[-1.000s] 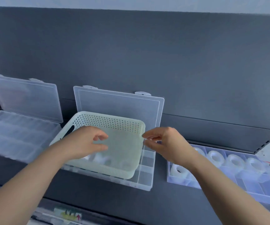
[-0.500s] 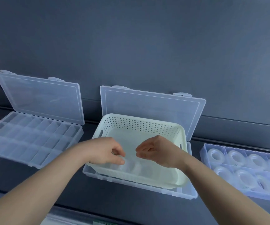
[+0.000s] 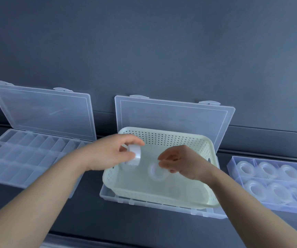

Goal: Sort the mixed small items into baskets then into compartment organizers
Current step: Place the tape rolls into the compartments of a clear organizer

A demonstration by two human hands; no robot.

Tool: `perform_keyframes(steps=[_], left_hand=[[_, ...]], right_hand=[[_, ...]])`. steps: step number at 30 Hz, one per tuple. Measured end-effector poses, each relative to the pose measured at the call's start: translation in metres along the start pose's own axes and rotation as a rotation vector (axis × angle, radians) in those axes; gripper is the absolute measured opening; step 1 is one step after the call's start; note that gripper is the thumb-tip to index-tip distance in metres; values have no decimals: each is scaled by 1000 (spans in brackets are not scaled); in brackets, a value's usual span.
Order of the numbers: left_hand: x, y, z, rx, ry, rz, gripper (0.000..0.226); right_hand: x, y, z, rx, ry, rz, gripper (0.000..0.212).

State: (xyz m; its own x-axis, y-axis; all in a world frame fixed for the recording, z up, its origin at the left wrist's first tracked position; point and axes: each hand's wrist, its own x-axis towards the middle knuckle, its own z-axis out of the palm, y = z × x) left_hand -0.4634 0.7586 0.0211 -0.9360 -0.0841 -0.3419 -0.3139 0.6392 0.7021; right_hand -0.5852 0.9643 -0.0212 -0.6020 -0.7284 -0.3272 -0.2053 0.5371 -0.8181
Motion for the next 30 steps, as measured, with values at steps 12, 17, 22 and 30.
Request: perform_keyframes(steps=[12,17,22,30], left_hand=[[29,-2,-4,522,103,-20,37],[43,5,4,802,-16,-9,58],[49,2,10,862,-61,-12,60],[48,10,12,471,35,-4,51]], right_hand=[[4,-7,-1,171,121,-49,14],[-2,-4,-2,206,141,-46,13],[-7,2,-5,225,148,-31,14],[-23,11,-20,282,175,-54,18]])
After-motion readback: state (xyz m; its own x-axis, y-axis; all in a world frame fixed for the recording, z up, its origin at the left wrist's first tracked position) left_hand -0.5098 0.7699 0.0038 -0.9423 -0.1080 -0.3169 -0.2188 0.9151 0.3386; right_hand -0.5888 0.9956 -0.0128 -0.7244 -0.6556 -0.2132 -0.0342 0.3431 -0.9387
